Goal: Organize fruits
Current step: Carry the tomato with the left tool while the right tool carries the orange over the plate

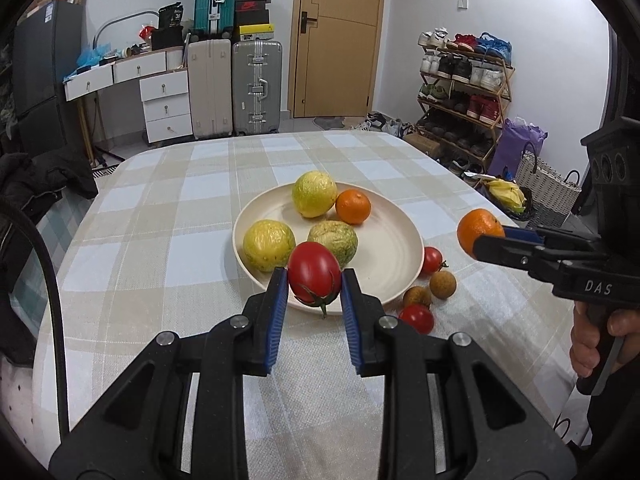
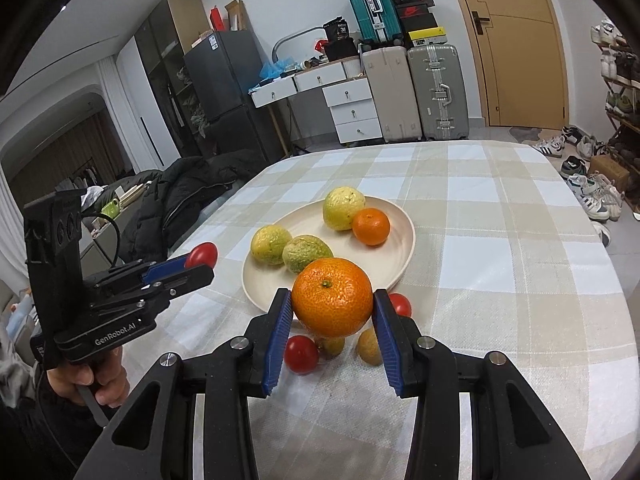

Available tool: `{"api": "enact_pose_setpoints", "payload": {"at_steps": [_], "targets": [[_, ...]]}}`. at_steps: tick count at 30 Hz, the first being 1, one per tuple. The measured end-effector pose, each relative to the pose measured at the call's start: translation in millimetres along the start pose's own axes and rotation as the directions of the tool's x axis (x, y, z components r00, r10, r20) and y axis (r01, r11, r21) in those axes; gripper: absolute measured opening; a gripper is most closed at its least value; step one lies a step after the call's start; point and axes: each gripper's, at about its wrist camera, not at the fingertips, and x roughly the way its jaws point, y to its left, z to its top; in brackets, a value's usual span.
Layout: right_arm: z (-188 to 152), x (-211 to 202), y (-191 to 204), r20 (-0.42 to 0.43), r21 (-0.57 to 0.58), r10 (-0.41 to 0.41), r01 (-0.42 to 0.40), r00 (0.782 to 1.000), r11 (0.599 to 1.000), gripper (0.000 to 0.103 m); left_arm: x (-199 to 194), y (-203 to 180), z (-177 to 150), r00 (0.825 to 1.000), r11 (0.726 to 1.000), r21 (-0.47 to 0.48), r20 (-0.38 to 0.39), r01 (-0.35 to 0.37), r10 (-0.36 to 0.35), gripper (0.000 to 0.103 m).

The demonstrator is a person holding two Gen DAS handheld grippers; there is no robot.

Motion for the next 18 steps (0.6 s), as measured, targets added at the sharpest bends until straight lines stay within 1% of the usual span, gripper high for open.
{"api": "enact_pose_setpoints", "payload": {"at_steps": [4,10,13,18], "targets": [[3.2,3.2,-3.8,0.001,0.001,-0.011,0.011,1.0,1.0,0.042,1.3,-1.5,3.8,1.0,1.0,0.006,0.008,-0.003,0.003,0.024],[13.1,7.4,-8.3,-0.004,0.001,-0.028,0.028,1.0,1.0,0.042,8.0,-2.9,7.9,1.0,1.0,0.005,-0.001,0.004,-0.004,0.024],[17.3,9.0,-8.4,-0.002,-0.007,-0.035,0.035,0.999,0.999,0.042,17.2,-3.4,11.2,1.0,1.0,0.015,-0.01,-0.006,0.006,0.024],[22.8,15.1,-12.5,-0.01,0.011,-0.026,0.026,1.0,1.0,0.042,34.3,-2.5,14.7,0.999,1.0,0.015,-0.032,-0.02,0.02,0.024]]}}
